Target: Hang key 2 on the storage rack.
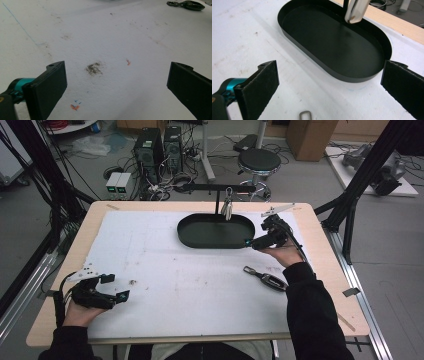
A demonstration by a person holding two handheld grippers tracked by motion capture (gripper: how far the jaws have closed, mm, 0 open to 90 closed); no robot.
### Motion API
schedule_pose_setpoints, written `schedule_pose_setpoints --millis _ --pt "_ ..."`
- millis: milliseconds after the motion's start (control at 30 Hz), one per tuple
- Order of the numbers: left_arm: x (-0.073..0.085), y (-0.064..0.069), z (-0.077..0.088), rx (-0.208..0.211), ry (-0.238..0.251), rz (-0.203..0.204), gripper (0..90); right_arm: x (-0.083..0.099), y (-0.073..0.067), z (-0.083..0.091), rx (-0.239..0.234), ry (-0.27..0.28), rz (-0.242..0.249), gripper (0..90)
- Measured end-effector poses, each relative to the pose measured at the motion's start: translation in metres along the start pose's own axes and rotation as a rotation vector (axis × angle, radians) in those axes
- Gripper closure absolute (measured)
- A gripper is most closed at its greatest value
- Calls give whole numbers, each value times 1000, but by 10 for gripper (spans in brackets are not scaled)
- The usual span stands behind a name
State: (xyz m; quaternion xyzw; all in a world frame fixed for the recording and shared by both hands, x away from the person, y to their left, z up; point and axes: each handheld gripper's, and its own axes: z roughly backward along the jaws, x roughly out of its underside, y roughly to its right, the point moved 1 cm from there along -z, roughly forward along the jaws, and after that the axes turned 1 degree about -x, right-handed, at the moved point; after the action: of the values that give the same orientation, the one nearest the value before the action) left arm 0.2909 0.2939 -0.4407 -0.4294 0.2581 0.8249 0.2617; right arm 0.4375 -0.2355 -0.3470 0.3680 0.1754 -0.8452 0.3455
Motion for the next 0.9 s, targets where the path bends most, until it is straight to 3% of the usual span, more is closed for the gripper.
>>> schedule_pose_setpoints --millis 900 --pt "0 0 0 -2 -3 0 32 47 -20 -11 -41 -114 19 9"
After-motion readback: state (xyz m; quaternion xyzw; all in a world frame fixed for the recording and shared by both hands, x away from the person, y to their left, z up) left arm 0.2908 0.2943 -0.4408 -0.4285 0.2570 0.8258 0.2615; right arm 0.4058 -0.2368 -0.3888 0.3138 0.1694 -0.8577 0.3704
